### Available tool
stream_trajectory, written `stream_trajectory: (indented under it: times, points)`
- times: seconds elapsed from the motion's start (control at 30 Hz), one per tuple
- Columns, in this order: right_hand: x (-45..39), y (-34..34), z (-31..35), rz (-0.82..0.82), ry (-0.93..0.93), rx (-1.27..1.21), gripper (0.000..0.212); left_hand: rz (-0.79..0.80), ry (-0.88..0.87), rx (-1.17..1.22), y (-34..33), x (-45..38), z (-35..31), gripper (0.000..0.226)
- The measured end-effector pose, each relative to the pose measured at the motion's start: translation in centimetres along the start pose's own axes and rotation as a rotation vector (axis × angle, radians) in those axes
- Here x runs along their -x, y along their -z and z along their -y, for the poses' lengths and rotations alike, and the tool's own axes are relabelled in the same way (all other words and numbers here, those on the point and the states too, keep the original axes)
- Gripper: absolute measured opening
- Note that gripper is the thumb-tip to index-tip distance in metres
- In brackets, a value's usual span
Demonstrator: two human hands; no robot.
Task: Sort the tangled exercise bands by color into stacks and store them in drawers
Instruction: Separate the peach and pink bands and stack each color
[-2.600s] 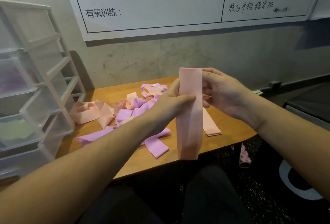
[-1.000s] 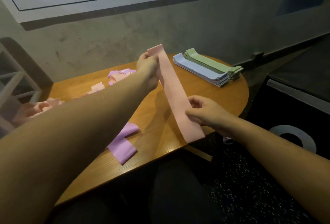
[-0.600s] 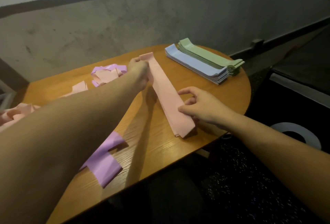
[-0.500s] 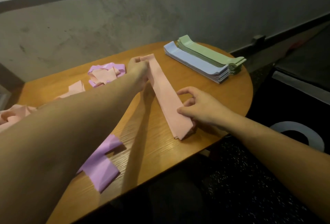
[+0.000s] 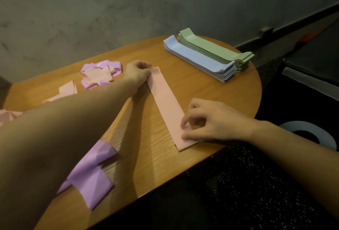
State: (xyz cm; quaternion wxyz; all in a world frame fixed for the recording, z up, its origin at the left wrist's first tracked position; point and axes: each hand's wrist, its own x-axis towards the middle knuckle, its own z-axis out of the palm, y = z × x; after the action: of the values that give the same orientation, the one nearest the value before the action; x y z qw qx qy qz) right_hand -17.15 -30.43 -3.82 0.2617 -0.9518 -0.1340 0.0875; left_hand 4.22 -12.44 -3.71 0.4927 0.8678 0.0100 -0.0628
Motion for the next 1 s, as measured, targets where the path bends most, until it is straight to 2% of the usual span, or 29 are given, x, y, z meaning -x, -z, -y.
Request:
stream_trajectory:
  times: [0.17, 0.33, 0.6, 0.7, 0.87, 1.0]
  points:
    - [1.1, 0.0, -1.1, 0.088, 0.102, 0.020, 0.036, -0.031, -0.057, -0.043, -0.6, -0.4, 0.5, 0.013]
    - [1.1, -0.6, -1.2, -0.020, 0.171, -0.055, 0.022, -0.048, -0.060, -0.040, -0.9, -0.9, 0.4, 0.010]
    - [0.6, -0.8, -1.2, -0.006, 0.154, -0.088, 0.021, -0.020, -0.059, -0.129, -1.0, -1.4, 0.3, 0.017]
    - [0.4, -0.8, -1.1, -0.035, 0.119, -0.201, 0.021, -0.037, -0.066, -0.160, -0.4, -0.8, -0.1, 0.018]
    - [-0.9, -0.5, -0.1, -0.141, 0.064, -0.313, 0.010, -0.027, -0.213, -0.184, 2.3, 0.4, 0.7, 0.020]
    - [-2.6, -0.6, 1.9, -0.189, 0.062, -0.382, 0.009, -0.039, -0.358, -0.249, 5.3, 2.1, 2.3, 0.019]
